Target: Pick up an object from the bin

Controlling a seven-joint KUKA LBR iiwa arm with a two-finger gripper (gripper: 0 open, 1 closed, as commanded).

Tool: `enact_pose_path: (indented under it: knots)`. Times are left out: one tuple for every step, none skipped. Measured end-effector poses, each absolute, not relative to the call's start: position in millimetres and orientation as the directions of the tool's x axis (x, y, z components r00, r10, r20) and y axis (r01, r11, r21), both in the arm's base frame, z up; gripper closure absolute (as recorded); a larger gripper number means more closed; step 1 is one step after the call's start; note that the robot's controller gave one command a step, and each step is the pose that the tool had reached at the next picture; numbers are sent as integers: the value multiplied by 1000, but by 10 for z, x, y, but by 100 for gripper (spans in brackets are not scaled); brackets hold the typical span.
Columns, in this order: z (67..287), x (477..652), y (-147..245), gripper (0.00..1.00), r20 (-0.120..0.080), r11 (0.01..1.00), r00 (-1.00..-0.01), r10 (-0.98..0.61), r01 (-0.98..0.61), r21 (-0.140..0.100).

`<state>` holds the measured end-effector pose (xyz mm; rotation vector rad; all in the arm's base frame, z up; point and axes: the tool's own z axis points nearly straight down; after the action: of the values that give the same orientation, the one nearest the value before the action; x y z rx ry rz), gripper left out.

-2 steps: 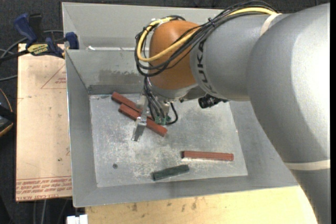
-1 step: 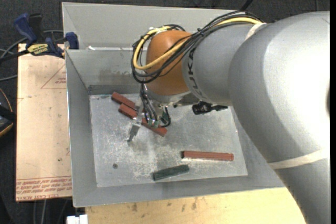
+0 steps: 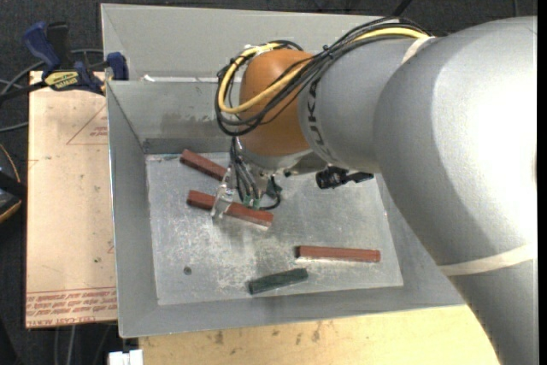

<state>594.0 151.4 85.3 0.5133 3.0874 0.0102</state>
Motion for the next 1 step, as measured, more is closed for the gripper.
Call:
enact_pose_path:
  knots:
    - [853,5940,1514,100,-11,946,-946,324,324,8]
